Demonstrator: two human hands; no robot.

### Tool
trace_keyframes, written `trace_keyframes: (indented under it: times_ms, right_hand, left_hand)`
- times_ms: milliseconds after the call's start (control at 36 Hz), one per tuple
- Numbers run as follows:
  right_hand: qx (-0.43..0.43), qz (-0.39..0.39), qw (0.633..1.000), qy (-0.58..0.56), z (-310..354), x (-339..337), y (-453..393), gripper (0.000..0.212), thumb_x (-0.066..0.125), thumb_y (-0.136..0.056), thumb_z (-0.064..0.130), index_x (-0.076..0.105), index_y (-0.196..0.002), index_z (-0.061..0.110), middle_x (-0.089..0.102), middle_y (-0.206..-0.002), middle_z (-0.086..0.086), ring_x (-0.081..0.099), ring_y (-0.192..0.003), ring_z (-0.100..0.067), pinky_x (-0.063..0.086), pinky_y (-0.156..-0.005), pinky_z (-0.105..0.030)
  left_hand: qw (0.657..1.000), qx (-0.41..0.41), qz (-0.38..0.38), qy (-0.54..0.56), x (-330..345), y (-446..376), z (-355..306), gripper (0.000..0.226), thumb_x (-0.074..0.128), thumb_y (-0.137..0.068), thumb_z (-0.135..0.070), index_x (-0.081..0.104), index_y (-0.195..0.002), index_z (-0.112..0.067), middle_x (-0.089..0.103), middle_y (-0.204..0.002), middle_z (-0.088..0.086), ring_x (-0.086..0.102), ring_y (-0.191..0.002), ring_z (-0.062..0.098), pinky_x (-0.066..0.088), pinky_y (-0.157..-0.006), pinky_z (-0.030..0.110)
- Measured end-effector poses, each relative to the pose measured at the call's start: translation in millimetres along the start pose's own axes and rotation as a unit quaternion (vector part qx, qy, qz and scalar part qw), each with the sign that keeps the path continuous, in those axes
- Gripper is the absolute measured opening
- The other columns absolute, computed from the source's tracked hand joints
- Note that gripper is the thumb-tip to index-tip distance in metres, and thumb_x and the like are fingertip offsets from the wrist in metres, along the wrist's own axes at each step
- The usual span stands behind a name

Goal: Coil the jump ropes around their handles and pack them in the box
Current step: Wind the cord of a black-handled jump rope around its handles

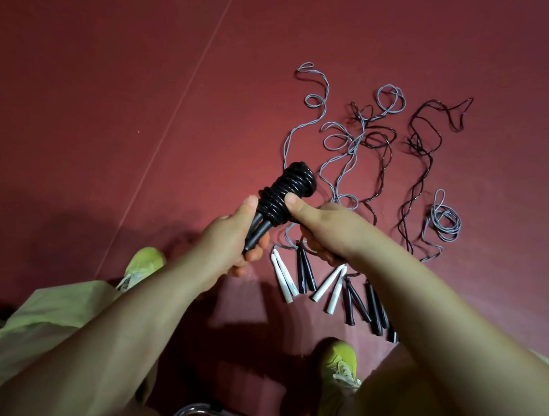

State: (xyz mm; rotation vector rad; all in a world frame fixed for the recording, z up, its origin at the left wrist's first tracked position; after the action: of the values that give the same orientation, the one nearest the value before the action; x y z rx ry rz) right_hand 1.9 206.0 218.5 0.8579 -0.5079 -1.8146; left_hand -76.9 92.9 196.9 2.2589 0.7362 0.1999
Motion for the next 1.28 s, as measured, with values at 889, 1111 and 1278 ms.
trace_keyframes:
  times_ms: [889, 1111, 1278]
  right_hand:
    - [-0.141, -0.079, 0.985, -0.067, 27, -15, 3, 0.037, 0.052, -0.085, 0.042, 0.033, -0.059, 0.023, 0.029, -0.049, 0.007, 0.025, -0.045, -0.01, 0.02, -0.053, -0.029]
    - [-0.266, 0.061, 0.946, -0.173, 55, 3, 23, 0.023, 0.048, -0.077, 0.03, 0.041, -0.057, 0.022, 0.035, -0.046, 0.014, 0.029, -0.044, -0.002, 0.026, -0.045, -0.015]
    - [-0.196, 0.06, 0.974, -0.1, 41, 9, 10, 0.037, 0.038, -0.089, 0.044, 0.039, -0.07, 0.012, 0.033, -0.057, -0.006, 0.026, -0.051, -0.017, 0.017, -0.051, -0.035]
  left_hand:
    - [0.979, 0.001, 0.19, 0.074, 19, 12, -5, 0.06, 0.054, -0.072, -0.062, 0.063, -0.098, -0.008, 0.064, -0.078, 0.003, 0.059, -0.065, 0.012, 0.05, -0.057, 0.027]
    - [0.819, -0.105, 0.489, 0.28, 64, 58, -10, 0.069, 0.05, -0.077, -0.072, 0.07, -0.089, -0.007, 0.059, -0.06, 0.0, 0.052, -0.047, 0.008, 0.04, -0.041, 0.016]
    - [0.9, -0.115, 0.342, 0.245, 48, 33, -2, 0.066, 0.035, -0.075, -0.075, 0.06, -0.063, -0.016, 0.038, -0.05, -0.004, 0.026, -0.038, 0.003, 0.017, -0.037, 0.015]
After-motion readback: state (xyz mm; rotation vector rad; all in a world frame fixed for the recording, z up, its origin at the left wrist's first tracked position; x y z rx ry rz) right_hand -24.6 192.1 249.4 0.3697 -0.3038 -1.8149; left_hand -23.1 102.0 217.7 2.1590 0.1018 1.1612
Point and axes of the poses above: each hand's wrist, its own y-axis away from the middle knuckle, its own x-axis out of the palm, z = x × y, the point moved 10 cm from there along -y, towards the middle knuckle
